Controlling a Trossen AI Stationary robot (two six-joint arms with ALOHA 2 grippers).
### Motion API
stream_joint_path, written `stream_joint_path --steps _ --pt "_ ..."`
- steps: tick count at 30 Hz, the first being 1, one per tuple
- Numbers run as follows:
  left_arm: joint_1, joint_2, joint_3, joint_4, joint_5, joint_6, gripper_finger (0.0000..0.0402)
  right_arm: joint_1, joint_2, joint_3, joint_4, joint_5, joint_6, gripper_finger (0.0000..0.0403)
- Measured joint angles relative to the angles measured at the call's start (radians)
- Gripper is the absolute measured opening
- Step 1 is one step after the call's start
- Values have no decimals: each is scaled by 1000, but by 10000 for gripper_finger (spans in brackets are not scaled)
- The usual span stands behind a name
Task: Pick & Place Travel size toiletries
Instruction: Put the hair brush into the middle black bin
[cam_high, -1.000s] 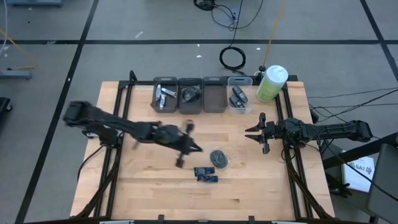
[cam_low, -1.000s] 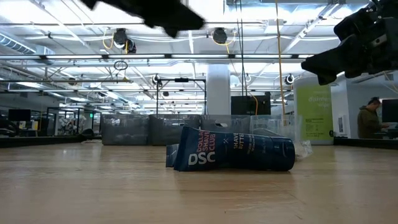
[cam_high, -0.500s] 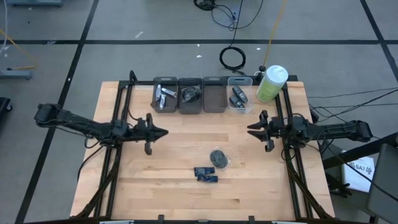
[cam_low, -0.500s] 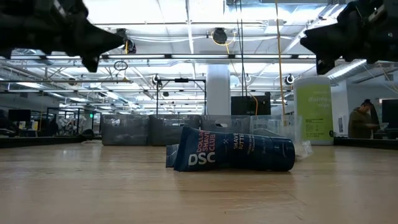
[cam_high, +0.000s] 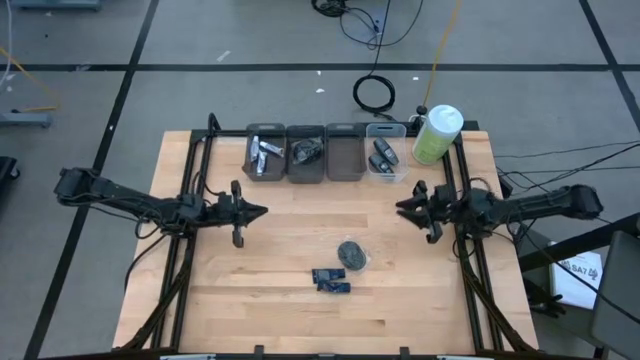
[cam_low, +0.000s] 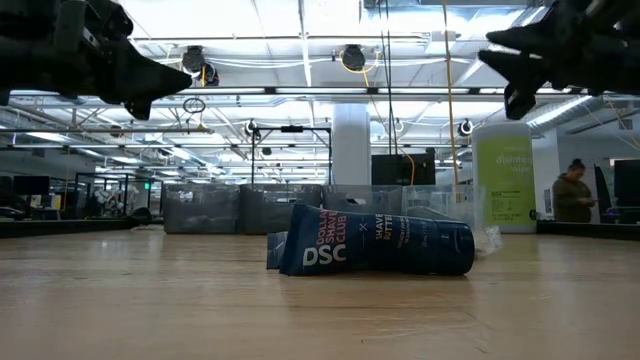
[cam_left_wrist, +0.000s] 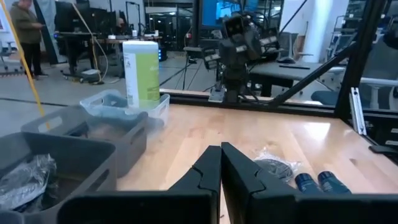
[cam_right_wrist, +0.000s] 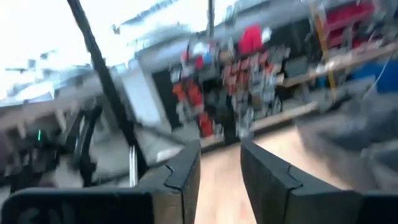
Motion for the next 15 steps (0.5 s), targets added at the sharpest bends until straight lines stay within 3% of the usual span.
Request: stream_joint_path --steps 7,12,15 --pt "0 0 0 -1 0 -2 8 181 339 187 -38 7 -87 168" --pt "0 0 0 0 0 -3 8 287 626 348 -260 144 -169 207" --pt "0 0 0 0 0 -3 8 313 789 383 -296 186 -178 217"
